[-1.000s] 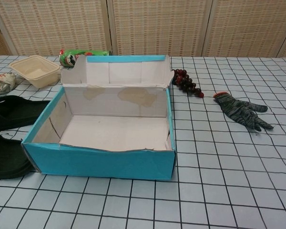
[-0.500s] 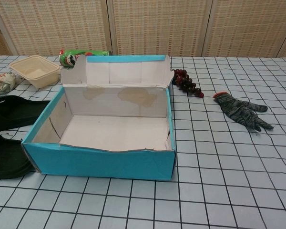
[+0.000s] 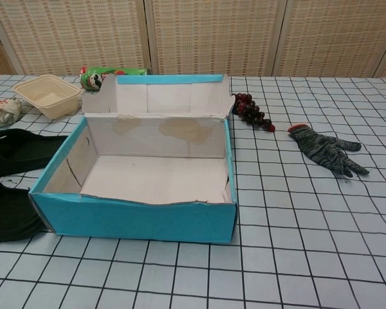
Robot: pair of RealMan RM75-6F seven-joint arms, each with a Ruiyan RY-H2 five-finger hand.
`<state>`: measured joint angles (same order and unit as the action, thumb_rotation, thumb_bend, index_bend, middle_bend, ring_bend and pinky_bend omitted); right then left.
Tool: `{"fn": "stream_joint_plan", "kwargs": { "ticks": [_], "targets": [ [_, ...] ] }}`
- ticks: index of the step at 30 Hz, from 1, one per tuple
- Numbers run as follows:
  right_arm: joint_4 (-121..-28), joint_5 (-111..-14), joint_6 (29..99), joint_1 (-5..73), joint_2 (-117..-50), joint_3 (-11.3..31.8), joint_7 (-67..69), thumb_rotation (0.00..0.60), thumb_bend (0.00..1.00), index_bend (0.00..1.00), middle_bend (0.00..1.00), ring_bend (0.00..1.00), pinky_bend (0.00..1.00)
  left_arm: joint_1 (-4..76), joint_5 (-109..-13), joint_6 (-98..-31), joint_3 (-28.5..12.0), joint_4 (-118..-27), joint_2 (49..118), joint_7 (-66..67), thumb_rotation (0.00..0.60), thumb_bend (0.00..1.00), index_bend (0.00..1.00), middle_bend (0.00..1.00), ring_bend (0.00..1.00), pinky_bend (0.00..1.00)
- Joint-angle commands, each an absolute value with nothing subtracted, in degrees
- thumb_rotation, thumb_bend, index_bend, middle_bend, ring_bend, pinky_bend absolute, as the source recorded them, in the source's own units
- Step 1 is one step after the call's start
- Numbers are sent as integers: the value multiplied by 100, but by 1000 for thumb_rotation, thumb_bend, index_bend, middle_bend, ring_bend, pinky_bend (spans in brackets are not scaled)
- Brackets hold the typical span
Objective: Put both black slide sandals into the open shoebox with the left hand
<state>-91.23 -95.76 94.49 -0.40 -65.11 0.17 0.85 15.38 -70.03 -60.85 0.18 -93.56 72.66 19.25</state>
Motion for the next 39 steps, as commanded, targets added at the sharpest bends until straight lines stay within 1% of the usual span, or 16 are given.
{"fn": "stream_joint_plan", "kwargs": {
  "ticks": [1,7,8,9,11,13,14,17,18,22,26,30,35,39],
  "targets": [
    [-9123,-9584,9443,-40,-6513,14,86,600,200,0,0,0,0,1641,-6610,-5916,26,-9296,7345,2294,600,338,0,0,0,152],
    [-9124,-9584,9429,-44,-6521,17,65,600,200,0,0,0,0,1719,-6408,-5905,42,-9131,7505,2518,600,332,0,0,0,191],
    [-9124,-9584,9425,-44,-6525,17,57,600,200,0,0,0,0,1725,-6408,-5912,41,-9106,7525,2507,600,333,2,0,8,197],
    [-9123,-9579,9426,-48,-6530,19,48,600,200,0,0,0,0,1727,-6436,-5958,39,-9056,7556,2511,600,339,24,9,40,209],
    [-9124,-9573,9421,-48,-6536,24,39,600,200,0,0,0,0,1725,-6462,-6019,50,-8988,7604,2542,600,354,98,71,117,234],
    [-9131,-9561,9408,-42,-6539,35,23,600,200,0,0,0,0,1727,-6496,-6054,55,-8945,7638,2519,600,367,220,205,233,285],
    [-9135,-9559,9401,-40,-6539,36,15,600,200,0,0,0,0,1725,-6518,-6073,58,-8925,7649,2500,600,370,264,264,282,310],
    [-9136,-9548,9381,-38,-6546,37,-3,600,200,0,0,0,0,1694,-6714,-6232,62,-8819,7707,2366,600,411,413,497,445,422],
    [-9136,-9548,9379,-40,-6548,36,-5,600,200,0,0,0,0,1676,-6776,-6286,66,-8794,7719,2309,600,431,445,543,476,451],
    [-9125,-9543,9361,-40,-6562,33,-17,600,200,0,0,0,0,1570,-7118,-6647,86,-8730,7717,2119,600,499,525,647,551,533],
    [-9125,-9549,9354,-39,-6579,34,-38,600,200,0,0,0,0,1486,-7287,-6879,98,-8819,7572,2037,600,549,585,704,604,582],
    [-9148,-9552,9411,-65,-6579,46,-52,600,200,0,0,0,0,1416,-7388,-7143,61,-9059,7299,2122,600,569,597,715,613,593],
    [-9186,-9543,9499,-97,-6560,86,-66,600,200,0,0,0,0,1405,-7460,-7436,-127,-9476,6856,2147,600,575,598,715,614,594],
    [-9190,-9537,9458,-91,-6570,77,-94,600,200,0,0,0,0,1505,-7481,-7547,-364,-10144,6312,2219,600,574,597,715,614,595]
  ]
}}
